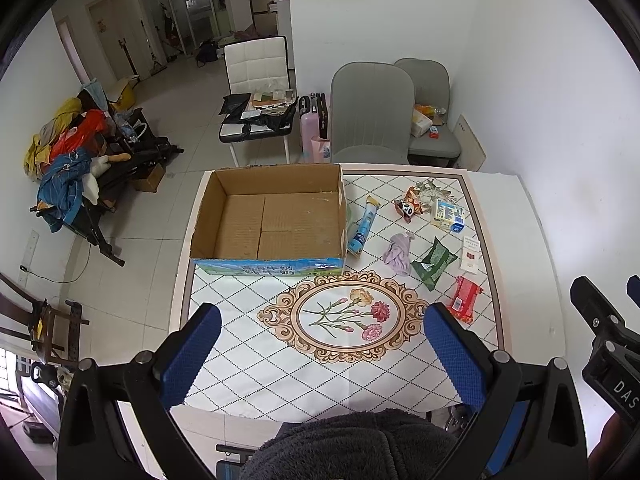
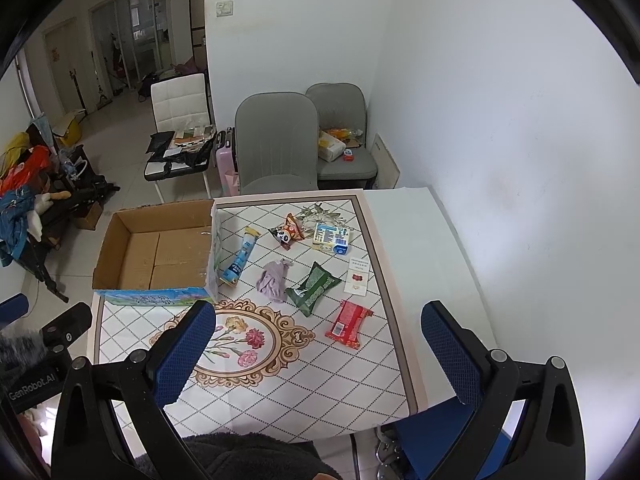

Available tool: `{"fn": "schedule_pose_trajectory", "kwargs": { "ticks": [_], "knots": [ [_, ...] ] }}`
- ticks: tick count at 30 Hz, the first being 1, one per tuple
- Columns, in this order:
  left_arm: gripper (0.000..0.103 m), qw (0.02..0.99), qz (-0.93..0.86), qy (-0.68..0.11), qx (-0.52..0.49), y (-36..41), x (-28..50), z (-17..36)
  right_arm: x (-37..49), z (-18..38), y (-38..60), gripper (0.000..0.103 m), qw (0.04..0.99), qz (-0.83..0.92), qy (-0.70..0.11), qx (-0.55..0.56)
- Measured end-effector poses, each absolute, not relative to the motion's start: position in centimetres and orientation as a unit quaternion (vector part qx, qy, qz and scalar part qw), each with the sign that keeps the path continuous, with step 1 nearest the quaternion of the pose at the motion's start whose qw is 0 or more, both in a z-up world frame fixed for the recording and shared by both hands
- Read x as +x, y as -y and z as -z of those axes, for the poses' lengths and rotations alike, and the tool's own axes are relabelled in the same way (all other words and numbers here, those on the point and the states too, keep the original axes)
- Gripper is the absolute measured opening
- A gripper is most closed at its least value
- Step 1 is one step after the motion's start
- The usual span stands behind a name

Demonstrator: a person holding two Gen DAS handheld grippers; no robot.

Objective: Organize soft objects

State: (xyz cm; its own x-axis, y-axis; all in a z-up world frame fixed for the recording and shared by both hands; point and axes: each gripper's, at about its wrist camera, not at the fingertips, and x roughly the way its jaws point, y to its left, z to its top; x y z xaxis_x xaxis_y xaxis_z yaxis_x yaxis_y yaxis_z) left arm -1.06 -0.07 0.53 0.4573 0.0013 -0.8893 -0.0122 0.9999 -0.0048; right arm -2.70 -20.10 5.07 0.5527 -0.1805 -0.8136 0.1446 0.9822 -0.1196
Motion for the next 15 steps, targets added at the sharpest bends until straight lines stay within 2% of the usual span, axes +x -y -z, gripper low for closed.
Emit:
{"fn": "schedule_pose_trajectory", "kwargs": {
  "ticks": [15],
  "knots": [
    [0.103, 0.854, -0.005, -0.52, -0.004, -0.25, -0.94, -0.74, -2.67, -5.3, 19.93, 0.103, 0.884, 0.087, -0.459, -0.016]
  ]
}}
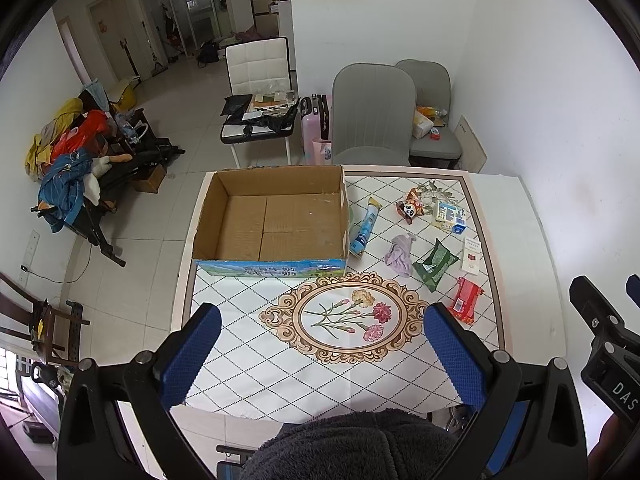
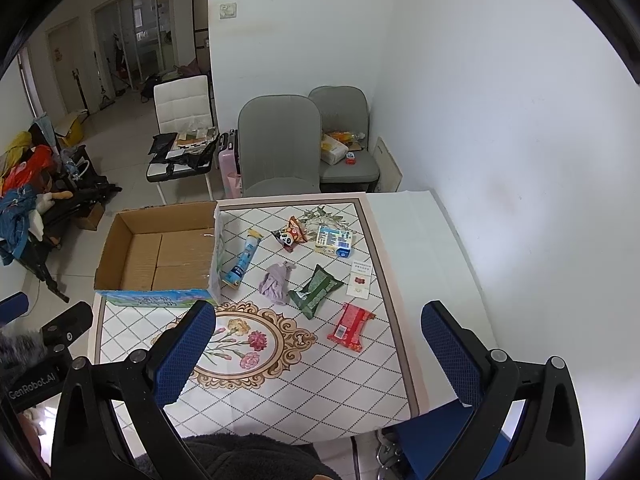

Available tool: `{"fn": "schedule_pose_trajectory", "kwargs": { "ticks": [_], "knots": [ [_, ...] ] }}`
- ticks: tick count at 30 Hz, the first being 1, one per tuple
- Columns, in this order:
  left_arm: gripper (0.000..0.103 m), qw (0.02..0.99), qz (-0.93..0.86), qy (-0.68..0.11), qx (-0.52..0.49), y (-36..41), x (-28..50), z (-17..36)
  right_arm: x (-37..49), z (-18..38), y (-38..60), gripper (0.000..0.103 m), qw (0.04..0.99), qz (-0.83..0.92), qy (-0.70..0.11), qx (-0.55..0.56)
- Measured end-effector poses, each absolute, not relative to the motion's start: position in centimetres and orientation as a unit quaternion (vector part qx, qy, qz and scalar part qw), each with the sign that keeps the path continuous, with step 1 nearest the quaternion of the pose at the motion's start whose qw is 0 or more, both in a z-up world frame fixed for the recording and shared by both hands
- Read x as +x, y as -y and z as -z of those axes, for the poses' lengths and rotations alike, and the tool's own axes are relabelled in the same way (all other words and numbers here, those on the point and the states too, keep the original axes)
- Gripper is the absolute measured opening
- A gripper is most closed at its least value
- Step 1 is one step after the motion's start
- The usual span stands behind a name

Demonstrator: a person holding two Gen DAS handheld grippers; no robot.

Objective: Organize soft objects

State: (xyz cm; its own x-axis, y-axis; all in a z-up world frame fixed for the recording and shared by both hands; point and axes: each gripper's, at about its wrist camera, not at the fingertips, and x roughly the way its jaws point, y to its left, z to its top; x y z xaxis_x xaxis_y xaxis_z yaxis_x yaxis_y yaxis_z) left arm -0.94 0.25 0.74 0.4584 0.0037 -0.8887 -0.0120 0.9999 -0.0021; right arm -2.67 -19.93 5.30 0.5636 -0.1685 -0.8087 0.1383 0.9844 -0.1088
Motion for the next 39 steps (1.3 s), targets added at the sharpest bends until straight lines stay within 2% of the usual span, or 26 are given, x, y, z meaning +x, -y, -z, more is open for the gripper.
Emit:
{"fn": "schedule_pose_trajectory", "kwargs": {
  "ticks": [29, 35, 39],
  "knots": [
    [0.103, 0.851, -0.001, -0.524, -0.004, -0.2, -1.0, -0.1, -2.7, -5.0, 19.7, 0.103, 0.884, 0.087, -0.459, -0.012],
    [0.103, 0.843, 0.005, -0.538, -0.007, 0.8, 2.1, 2.4, -0.9, -2.0, 22.4, 0.103, 0.868, 0.104, -0.486, 0.011],
    [0.103, 0.826, 0.025, -0.562, 0.001, 2.7, 5.7, 5.7, 1.9, 3.0, 26.4, 0.103, 0.838, 0.124, -0.53, 0.041]
  ]
}}
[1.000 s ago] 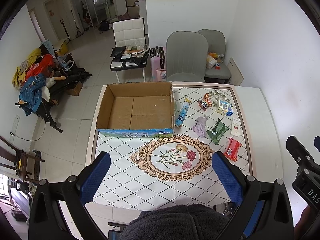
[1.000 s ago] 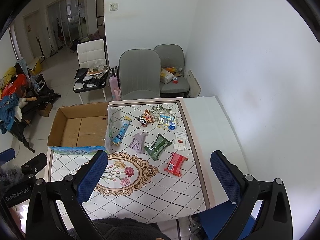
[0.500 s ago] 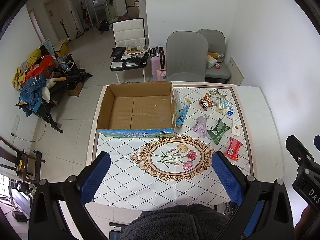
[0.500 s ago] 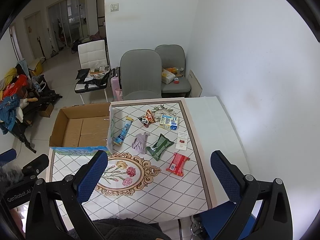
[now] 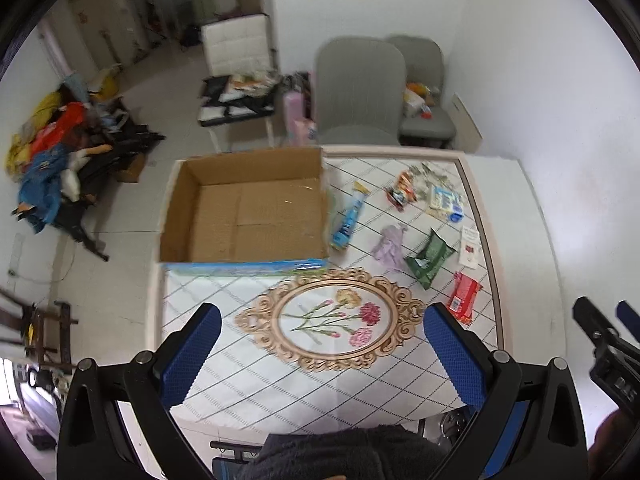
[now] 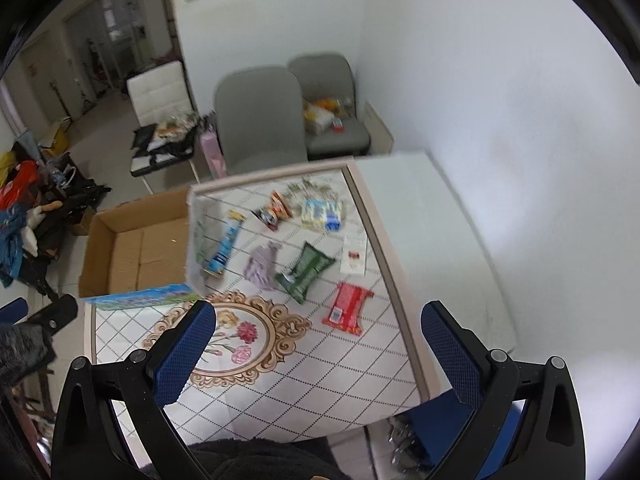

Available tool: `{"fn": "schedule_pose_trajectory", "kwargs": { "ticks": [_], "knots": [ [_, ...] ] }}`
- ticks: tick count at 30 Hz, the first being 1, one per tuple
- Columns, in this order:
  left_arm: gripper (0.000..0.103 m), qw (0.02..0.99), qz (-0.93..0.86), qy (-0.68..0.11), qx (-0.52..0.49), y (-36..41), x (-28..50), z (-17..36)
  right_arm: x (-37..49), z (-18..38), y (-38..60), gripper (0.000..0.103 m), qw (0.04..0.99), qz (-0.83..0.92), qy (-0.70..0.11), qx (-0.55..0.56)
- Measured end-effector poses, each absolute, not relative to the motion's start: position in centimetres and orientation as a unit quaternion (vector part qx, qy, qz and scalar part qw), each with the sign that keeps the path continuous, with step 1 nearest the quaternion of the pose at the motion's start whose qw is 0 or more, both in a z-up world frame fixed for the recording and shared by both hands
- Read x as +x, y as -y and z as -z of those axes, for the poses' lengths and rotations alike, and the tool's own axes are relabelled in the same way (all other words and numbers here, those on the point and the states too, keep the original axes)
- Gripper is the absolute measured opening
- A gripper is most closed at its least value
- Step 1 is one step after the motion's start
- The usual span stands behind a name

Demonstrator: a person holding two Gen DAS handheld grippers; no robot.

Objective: Organize soft objects
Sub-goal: 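Grasp the lilac cloth with the left gripper while the right grasps the red snack bag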

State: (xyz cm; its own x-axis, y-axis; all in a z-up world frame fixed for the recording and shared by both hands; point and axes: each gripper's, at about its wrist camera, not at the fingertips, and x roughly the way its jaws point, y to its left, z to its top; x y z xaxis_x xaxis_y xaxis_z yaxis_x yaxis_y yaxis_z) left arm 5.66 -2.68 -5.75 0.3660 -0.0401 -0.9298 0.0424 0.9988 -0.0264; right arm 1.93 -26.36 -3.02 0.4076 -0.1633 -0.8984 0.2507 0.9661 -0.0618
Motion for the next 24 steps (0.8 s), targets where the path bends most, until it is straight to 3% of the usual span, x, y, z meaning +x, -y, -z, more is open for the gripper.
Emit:
{"fn": "schedule_pose_trajectory", "kwargs": {
  "ticks": [10, 16, 24],
  "knots": [
    [0.103, 0.741, 0.069, -0.663, 0.08, 12.0, 17.6, 21.8, 10.3, 24.7, 37.7, 0.103, 0.724, 0.159, -0.655, 0.149],
    [0.091, 0.675, 0.087, -0.724, 0.111, 16.9, 23.7, 31.7, 13.5, 37.1, 40.9, 0.097, 0.653, 0.155, -0.713, 0.203],
    [0.074, 0.608, 0.081, -0.78, 0.121, 19.4, 28.0, 41.1, 13.8, 43.2, 40.7, 0.09, 0.609, 0.142, -0.741, 0.245]
  ]
}}
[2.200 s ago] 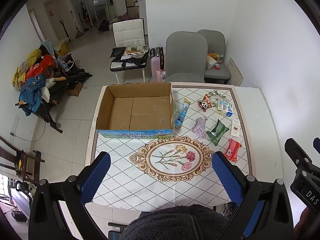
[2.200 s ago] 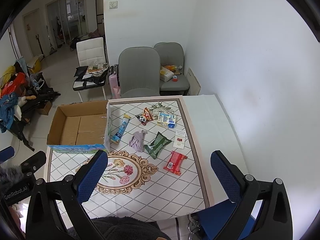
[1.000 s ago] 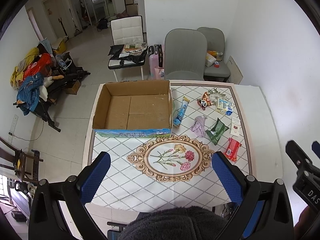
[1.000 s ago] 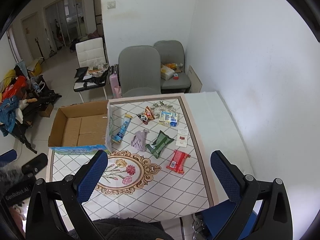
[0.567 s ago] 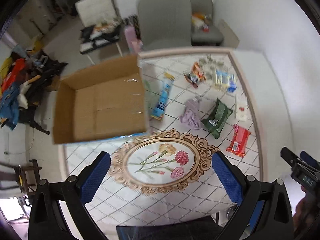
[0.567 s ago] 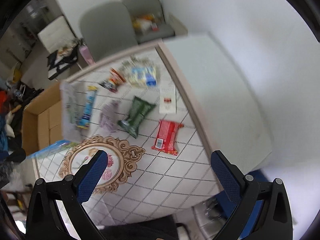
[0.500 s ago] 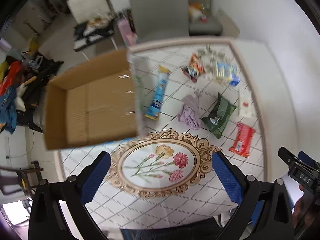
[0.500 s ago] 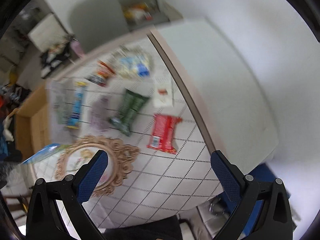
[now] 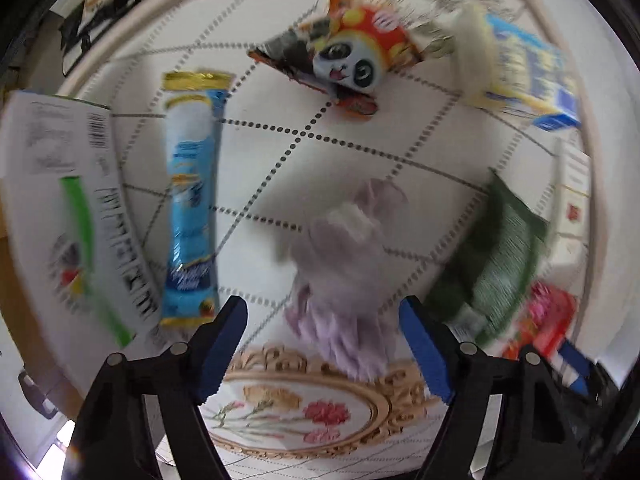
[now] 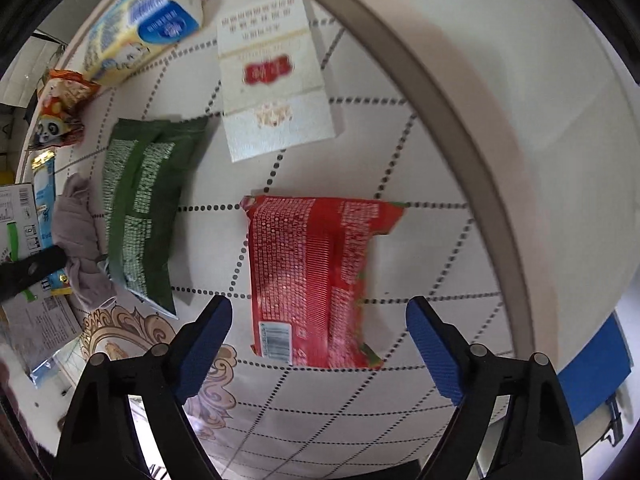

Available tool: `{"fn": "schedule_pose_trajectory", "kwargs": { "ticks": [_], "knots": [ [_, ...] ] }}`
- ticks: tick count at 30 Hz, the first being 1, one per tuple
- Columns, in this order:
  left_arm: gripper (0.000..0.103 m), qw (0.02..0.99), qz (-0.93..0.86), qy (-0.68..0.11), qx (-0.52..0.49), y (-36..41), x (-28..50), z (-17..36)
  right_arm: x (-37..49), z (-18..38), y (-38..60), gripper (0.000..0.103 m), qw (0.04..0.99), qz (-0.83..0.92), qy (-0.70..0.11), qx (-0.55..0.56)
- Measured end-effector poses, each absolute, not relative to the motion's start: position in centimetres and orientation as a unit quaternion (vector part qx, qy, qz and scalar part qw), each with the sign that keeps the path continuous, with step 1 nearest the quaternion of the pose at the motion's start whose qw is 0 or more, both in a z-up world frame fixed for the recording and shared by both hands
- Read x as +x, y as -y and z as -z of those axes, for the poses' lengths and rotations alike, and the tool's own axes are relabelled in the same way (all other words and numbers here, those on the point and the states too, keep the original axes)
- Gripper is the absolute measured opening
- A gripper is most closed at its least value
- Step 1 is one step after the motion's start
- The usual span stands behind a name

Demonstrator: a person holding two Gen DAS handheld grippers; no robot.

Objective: Organize soft objects
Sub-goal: 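Grasp the lilac cloth with the left gripper while the right grasps the red snack bag, then carry both items over the box and open both grippers to drop them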

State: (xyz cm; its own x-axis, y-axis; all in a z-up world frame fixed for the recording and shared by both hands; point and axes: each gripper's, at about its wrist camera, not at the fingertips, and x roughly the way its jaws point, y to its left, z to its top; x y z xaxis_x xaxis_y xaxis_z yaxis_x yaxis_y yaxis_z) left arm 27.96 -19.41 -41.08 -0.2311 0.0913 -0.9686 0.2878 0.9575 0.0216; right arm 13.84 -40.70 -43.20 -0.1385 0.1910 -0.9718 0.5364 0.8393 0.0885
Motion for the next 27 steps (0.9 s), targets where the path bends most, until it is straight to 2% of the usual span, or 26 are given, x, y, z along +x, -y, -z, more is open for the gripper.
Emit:
{"fn": "schedule_pose_trajectory", "kwargs": {
  "ticks": [2, 3, 4, 6, 10, 15, 20, 27],
  "knots": [
    [0.057, 0.599, 0.075, -0.789, 0.117, 19.3, 28.4, 42.4, 13.9, 43.9, 40.4, 0.082, 0.603, 0.138, -0.746, 0.247],
    [0.052, 0.595, 0.076, -0.793, 0.109, 19.2, 28.5, 42.8, 13.9, 44.3, 40.2, 0.077, 0.6, 0.135, -0.749, 0.247],
    [0.038, 0.592, 0.077, -0.796, 0.103, 19.1, 28.5, 43.0, 13.9, 44.6, 39.9, 0.065, 0.597, 0.134, -0.753, 0.244],
    [0.037, 0.596, 0.074, -0.792, 0.106, 19.1, 28.3, 43.0, 13.7, 45.0, 39.5, 0.057, 0.595, 0.142, -0.756, 0.234],
    [0.035, 0.611, 0.064, -0.779, 0.128, 19.1, 27.4, 42.5, 13.2, 45.4, 39.3, 0.05, 0.597, 0.145, -0.754, 0.232],
    [0.035, 0.626, 0.061, -0.768, 0.119, 18.1, 25.5, 40.1, 12.9, 43.8, 39.5, 0.046, 0.601, 0.138, -0.748, 0.246],
    [0.034, 0.658, 0.08, -0.744, 0.085, 16.4, 21.9, 34.2, 11.3, 38.4, 38.8, 0.046, 0.628, 0.107, -0.731, 0.245],
    [0.035, 0.71, 0.096, -0.697, 0.017, 11.3, 17.8, 22.8, 11.9, 28.4, 32.4, 0.046, 0.681, -0.003, -0.697, 0.224]
  ]
}}
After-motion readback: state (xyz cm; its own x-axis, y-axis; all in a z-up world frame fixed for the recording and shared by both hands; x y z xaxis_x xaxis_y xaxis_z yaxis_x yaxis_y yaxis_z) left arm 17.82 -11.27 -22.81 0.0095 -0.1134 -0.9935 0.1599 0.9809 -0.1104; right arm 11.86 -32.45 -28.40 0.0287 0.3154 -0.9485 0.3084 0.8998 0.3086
